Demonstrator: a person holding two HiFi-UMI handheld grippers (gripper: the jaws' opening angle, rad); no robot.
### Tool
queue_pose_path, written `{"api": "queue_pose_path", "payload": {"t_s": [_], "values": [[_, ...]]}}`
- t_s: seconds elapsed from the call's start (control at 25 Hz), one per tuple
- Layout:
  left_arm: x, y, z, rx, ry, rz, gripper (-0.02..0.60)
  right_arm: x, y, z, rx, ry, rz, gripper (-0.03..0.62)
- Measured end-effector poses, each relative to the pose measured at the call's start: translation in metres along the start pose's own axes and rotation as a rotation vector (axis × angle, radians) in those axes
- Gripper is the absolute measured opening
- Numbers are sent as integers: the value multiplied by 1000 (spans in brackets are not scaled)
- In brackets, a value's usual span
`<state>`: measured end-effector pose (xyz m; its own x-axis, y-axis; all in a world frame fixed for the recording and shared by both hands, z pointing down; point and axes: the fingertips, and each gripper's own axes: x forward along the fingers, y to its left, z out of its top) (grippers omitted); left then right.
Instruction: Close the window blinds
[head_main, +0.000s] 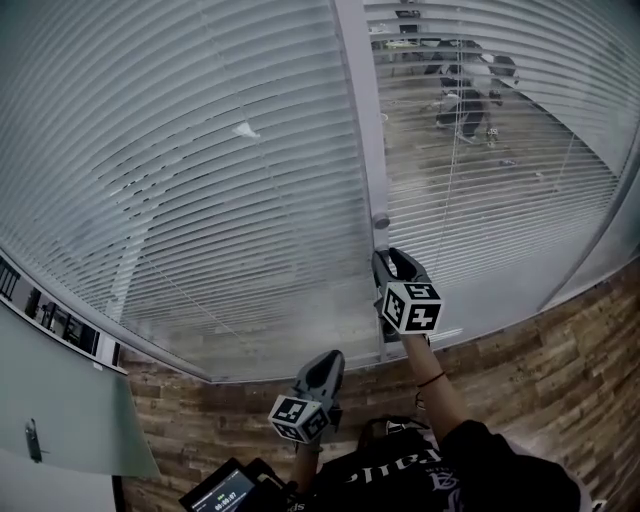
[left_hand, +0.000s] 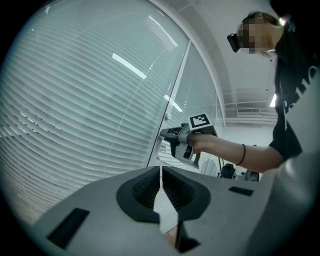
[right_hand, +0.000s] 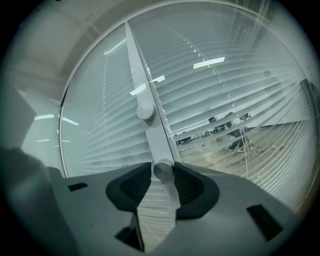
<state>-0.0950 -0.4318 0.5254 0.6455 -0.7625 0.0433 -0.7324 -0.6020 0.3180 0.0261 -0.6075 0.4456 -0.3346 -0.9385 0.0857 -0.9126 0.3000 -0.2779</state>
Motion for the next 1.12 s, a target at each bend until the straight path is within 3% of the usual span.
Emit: {"api": "queue_pose_path", "payload": {"t_s": [0.08, 0.16, 0.2, 0.32, 0.4, 0.44, 0.52, 0.6, 0.76, 0.84, 0.92, 1.0, 1.12], "values": [[1, 0, -1, -15, -5, 4, 5, 3, -3, 0, -31, 25, -8, 137], [3, -2, -2, -18, -6, 6, 5, 2, -3, 0, -156, 50, -28, 135], [3, -3, -2, -13, -5, 7, 5, 2, -1, 0, -286, 66, -46, 135], [0, -4, -4, -1, -4, 14, 5, 0, 9, -3, -852, 134, -125, 135], [-1, -5, -5, -2, -5, 16, 5, 0, 13, -6, -1071, 140, -141, 135], [-1, -6, -6, -3, -3, 16, 5, 0, 14, -7, -1093, 131, -132, 135], [1, -6, -6, -4, -2, 13, 5, 2, 12, -6, -994, 111, -98, 135], [4, -7, -6, -2, 0, 9, 5, 3, 10, -3, -761, 98, -57, 137], [5, -11, -9, -4, 11, 2, 5, 2, -1, -5, -186, 67, 9, 137], [4, -12, -11, -3, 17, 3, 5, 1, -2, -5, -59, 55, 22, 135], [1, -12, -13, -9, 22, 8, 5, 0, -1, -3, -95, 54, 14, 135], [-1, -12, -14, -16, 22, 8, 5, 0, 2, -1, -266, 69, -12, 133], [-2, -9, -16, -15, 28, 10, 5, 1, 8, -2, -814, 137, -98, 133]]}}
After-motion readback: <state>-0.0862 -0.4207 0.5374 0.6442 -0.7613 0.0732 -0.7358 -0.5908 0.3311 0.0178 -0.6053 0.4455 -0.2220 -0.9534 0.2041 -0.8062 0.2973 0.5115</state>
